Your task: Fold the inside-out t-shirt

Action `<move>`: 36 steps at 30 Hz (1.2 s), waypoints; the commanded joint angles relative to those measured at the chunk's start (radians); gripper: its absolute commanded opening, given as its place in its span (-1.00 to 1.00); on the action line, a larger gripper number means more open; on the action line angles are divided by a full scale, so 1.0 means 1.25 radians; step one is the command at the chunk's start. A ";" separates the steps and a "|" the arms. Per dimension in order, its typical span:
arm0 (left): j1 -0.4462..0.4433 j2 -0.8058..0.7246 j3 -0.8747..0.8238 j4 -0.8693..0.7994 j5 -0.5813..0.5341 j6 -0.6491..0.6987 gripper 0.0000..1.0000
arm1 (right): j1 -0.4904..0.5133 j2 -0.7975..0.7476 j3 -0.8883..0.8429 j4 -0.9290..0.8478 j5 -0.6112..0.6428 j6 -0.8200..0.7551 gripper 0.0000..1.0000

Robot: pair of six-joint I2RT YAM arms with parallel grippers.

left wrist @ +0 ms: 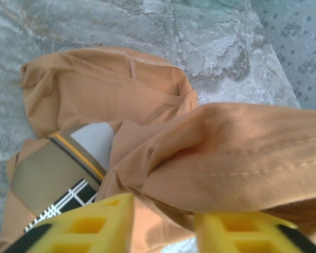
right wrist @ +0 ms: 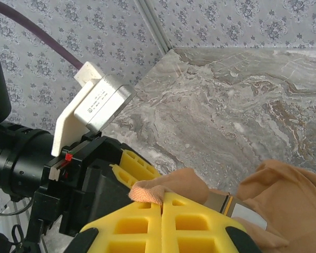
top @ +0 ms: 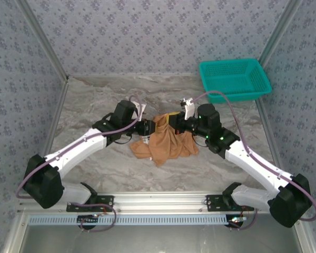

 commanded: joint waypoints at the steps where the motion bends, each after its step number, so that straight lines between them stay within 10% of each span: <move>1: 0.008 0.019 0.022 0.062 0.038 -0.013 -0.53 | 0.004 -0.020 -0.002 0.011 0.017 0.001 -1.00; 7: 0.038 -0.009 0.024 0.036 0.058 0.001 -1.00 | 0.008 -0.047 0.030 -0.101 0.133 -0.066 -1.00; 14: 0.088 -0.158 0.010 0.013 0.095 0.021 -1.00 | 0.062 -0.036 0.090 -0.220 0.317 -0.131 -1.00; 36: 0.054 -0.110 0.014 -0.003 0.102 0.095 -1.00 | 0.042 0.011 0.130 -0.295 0.316 -0.112 -1.00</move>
